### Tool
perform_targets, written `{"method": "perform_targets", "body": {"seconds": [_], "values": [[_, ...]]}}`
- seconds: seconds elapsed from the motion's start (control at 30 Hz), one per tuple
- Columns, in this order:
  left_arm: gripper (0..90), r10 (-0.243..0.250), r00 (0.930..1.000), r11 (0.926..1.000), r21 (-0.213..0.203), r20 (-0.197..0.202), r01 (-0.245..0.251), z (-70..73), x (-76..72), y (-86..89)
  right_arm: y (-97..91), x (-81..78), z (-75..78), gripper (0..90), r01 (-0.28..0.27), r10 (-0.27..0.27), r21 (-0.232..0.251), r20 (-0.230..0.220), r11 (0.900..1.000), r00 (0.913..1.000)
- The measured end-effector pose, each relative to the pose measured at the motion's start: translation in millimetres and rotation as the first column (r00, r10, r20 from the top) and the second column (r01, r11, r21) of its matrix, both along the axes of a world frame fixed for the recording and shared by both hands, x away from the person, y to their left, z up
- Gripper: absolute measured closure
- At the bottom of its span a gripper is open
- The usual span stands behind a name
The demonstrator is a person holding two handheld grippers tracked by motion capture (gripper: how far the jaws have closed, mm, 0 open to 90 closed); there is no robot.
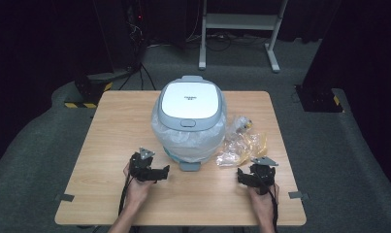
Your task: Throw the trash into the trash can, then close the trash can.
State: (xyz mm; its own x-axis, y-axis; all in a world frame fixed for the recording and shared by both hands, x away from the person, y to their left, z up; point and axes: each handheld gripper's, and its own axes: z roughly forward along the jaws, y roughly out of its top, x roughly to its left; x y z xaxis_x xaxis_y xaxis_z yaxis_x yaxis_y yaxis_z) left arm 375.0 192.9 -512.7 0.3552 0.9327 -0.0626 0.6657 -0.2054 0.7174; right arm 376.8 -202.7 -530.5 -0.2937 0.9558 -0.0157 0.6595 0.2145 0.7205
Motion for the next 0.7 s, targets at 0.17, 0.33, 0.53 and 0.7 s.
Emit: {"method": "perform_targets", "body": {"seconds": [0.17, 0.33, 0.53, 0.7], "values": [[1.5, -0.016, 0.9998, 0.9999, -0.005, 0.007, 0.016, 3.6, 1.9, -6.7, 0.1, -0.1, 0.0, 14.0, 0.001, -0.001, 0.001, 0.0, 1.0, 1.0], [0.4, -0.032, 0.9995, 0.9994, -0.013, 0.007, 0.032, 6.3, 3.7, -15.2, 0.0, 0.0, 0.0, 14.0, -0.001, 0.001, 0.0, 0.001, 1.0, 1.0], [0.4, -0.051, 0.9987, 0.9984, -0.024, 0.001, 0.051, 7.5, 5.5, -21.8, 0.0, 0.0, 0.0, 14.0, -0.001, 0.001, 0.0, 0.001, 1.0, 1.0], [0.4, -0.061, 0.9981, 0.9975, -0.035, 0.009, 0.062, 7.9, 5.9, -27.1, 0.1, -0.1, 0.0, 14.0, 0.001, -0.001, 0.001, 0.0, 1.0, 1.0]]}}
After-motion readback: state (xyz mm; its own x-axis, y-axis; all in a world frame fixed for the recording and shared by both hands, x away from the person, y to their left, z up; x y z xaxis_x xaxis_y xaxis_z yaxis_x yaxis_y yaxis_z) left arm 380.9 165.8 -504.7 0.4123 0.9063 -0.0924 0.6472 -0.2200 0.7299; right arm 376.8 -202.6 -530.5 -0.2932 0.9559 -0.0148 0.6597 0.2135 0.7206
